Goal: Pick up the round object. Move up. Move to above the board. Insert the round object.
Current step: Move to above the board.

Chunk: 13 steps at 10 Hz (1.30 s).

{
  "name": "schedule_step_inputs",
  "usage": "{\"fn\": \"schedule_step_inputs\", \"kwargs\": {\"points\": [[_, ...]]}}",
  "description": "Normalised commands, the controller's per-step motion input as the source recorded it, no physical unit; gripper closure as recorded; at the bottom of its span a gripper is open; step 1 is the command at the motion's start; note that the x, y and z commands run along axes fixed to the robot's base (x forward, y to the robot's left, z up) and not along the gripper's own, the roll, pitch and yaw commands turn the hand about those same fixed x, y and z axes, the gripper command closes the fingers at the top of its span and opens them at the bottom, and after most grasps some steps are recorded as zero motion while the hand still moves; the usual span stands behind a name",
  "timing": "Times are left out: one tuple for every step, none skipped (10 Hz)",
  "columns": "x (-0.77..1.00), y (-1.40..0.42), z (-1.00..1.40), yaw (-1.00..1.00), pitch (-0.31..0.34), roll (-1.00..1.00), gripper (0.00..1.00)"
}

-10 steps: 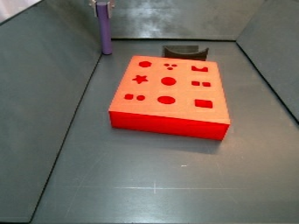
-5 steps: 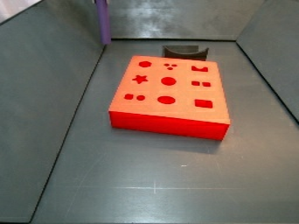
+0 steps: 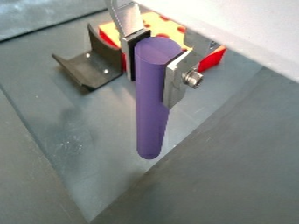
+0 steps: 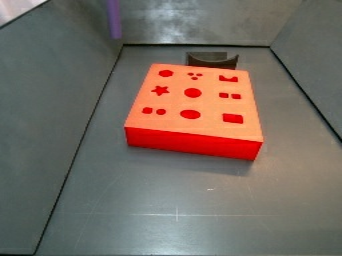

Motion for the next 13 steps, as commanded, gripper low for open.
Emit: {"fn": "schedule_step_inputs", "kwargs": {"points": [[-0.12, 0.06, 1.00, 0.00, 0.019, -0.11, 1.00], [-0.08, 0.06, 0.92, -0.02, 0.048, -0.06, 1.00], [-0.06, 0.06, 0.76, -0.02, 0.065, -0.03, 1.00], [-0.03, 0.04, 0.54, -0.02, 0.066, -0.01, 1.00], [-0.03, 0.03, 0.43, -0.02, 0.066, 0.00, 1.00], [-0.02, 0.01, 0.22, -0.01, 0.066, 0.02, 1.00], [0.45, -1.00, 0.13, -0.35, 0.166, 0.44, 1.00], [0.45, -1.00, 0.12, -0.28, 0.155, 0.43, 1.00], [0.46, -1.00, 0.12, -0.20, 0.141, 0.37, 1.00], [0.47, -1.00, 0.12, -0.09, 0.099, 0.16, 1.00], [0.47, -1.00, 0.12, -0.04, 0.088, 0.04, 1.00], [0.48, -1.00, 0.12, -0.02, 0.099, 0.03, 1.00], [0.49, -1.00, 0.12, -0.01, 0.105, 0.01, 1.00]]}}
